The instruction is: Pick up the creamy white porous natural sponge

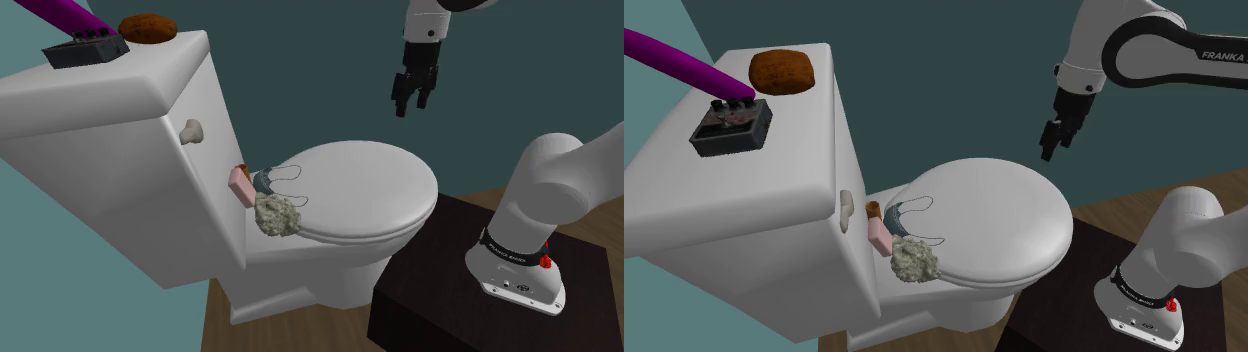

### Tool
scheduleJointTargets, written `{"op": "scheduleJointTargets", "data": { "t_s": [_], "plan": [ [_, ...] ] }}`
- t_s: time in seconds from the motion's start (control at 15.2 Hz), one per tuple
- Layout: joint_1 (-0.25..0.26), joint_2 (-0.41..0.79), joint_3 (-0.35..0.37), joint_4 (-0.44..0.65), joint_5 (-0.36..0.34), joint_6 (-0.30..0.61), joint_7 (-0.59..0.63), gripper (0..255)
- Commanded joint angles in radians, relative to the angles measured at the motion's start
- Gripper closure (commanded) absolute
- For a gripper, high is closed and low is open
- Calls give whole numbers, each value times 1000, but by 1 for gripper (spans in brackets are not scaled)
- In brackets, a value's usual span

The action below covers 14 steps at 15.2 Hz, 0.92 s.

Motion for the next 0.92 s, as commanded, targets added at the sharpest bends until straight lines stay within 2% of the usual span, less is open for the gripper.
{"op": "scheduleJointTargets", "data": {
  "t_s": [0.0, 0.86],
  "plan": [
    [0, 0, 0, 0, 0, 0, 0, 0],
    [144, 354, 177, 109, 114, 180, 74, 0]
  ]
}}
